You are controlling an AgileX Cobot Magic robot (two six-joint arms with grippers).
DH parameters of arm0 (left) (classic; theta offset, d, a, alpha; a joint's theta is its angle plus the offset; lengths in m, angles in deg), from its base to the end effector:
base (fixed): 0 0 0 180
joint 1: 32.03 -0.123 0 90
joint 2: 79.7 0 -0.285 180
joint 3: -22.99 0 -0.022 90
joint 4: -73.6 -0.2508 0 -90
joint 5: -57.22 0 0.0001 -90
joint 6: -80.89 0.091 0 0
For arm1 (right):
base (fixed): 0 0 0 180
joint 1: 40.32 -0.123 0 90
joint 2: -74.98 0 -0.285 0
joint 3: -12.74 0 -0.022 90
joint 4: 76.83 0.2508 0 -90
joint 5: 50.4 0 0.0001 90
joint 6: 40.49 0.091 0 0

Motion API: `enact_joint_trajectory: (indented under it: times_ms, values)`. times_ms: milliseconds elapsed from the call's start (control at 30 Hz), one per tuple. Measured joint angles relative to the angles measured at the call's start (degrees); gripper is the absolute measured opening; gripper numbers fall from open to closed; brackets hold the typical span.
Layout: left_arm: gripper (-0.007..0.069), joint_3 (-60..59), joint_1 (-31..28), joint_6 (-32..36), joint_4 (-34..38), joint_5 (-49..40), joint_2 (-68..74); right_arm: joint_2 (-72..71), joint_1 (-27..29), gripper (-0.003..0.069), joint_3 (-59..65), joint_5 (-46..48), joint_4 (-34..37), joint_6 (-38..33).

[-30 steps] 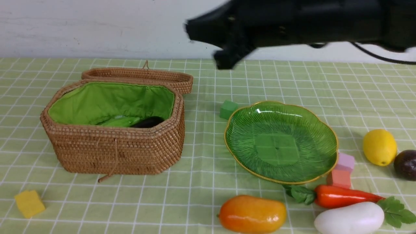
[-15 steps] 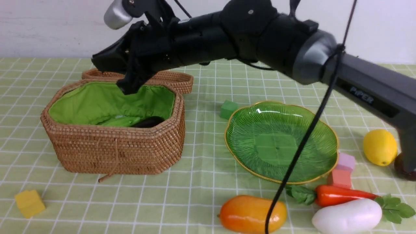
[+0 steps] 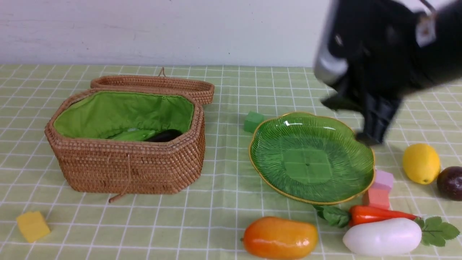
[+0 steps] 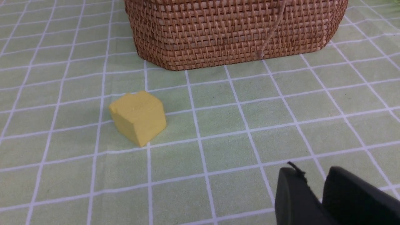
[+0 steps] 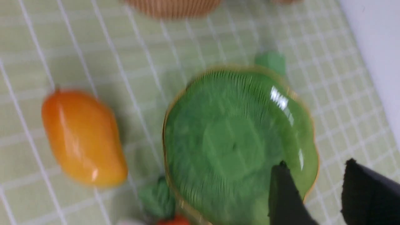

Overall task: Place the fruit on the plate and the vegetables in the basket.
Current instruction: Take a daikon with your right arm and place it on the basket on the left.

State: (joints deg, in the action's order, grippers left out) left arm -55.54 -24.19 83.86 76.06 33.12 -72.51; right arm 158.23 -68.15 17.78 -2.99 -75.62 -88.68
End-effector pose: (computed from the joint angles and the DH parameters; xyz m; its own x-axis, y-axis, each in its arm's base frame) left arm 0.0506 -0.0086 0.1684 -0.3336 0.0587 -0.9409 0.1570 0.9876 0.0060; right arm 0.2470 0.1320 0.3703 -0.0781 -0.8731 -0.4812 -0.7883 0.3496 -0.5064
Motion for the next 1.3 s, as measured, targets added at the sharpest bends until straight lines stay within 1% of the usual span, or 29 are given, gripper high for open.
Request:
enact_joint_trajectory:
  times_ms: [133, 167, 200, 233, 267, 333, 367, 567, 700, 800, 867, 933, 967, 1100, 1233, 1300]
  values:
    - [0.0158, 0.0, 0.0, 0.0, 0.0, 0.0, 0.0, -7.2, 2.4, 0.0453, 17.52, -3.9, -7.8, 0.0]
    - [0.016, 0.0, 0.0, 0.0, 0.0, 0.0, 0.0, -8.27, 2.83, 0.051, 22.68, -5.04, -9.79, 0.13]
    - [0.0162, 0.0, 0.0, 0.0, 0.0, 0.0, 0.0, -8.76, 3.18, 0.0538, 25.83, -5.53, -10.85, 0.31]
    - [0.0163, 0.0, 0.0, 0.0, 0.0, 0.0, 0.0, -8.83, 3.34, 0.0598, 30.1, -6.69, -12.44, 0.97]
    - [0.0165, 0.0, 0.0, 0.0, 0.0, 0.0, 0.0, -8.39, 3.41, 0.0638, 33.13, -7.59, -13.62, 2.34]
    - [0.0166, 0.0, 0.0, 0.0, 0.0, 0.0, 0.0, -6.99, 3.48, 0.0671, 37.35, -9.5, -16.03, 5.07]
    - [0.0165, 0.0, 0.0, 0.0, 0.0, 0.0, 0.0, -6.19, 3.54, 0.0676, 38.27, -10.27, -17.05, 6.36]
    - [0.0171, 0.0, 0.0, 0.0, 0.0, 0.0, 0.0, -1.17, 3.61, 0.0662, 38.46, -16.42, -24.42, 12.17]
    - [0.0176, 0.0, 0.0, 0.0, 0.0, 0.0, 0.0, 1.59, 3.61, 0.0653, 35.31, -16.71, -25.89, 13.24]
    - [0.0178, 0.0, 0.0, 0.0, 0.0, 0.0, 0.0, 3.75, 3.61, 0.0644, 33.02, -16.37, -26.19, 13.25]
    - [0.0182, 0.0, 0.0, 0.0, 0.0, 0.0, 0.0, 5.34, 3.61, 0.0632, 32.27, -15.49, -26.04, 11.55]
    - [0.0183, 0.0, 0.0, 0.0, 0.0, 0.0, 0.0, 6.38, 3.61, 0.0624, 32.11, -14.64, -25.24, 10.22]
    - [0.0183, 0.0, 0.0, 0.0, 0.0, 0.0, 0.0, 7.97, 3.61, 0.0608, 32.11, -13.62, -23.88, 8.72]
    - [0.0184, 0.0, 0.0, 0.0, 0.0, 0.03, 0.0, 9.92, 3.61, 0.0581, 32.06, -13.95, -22.5, 7.82]
    - [0.0185, 0.0, 0.0, 0.0, 0.0, 0.03, 0.0, 11.73, 3.61, 0.0482, 31.98, -15.2, -22.02, 7.8]
    - [0.0185, 0.0, 0.0, 0.0, 0.0, 0.03, 0.0, 11.73, 3.61, 0.0476, 31.92, -15.2, -21.94, 7.8]
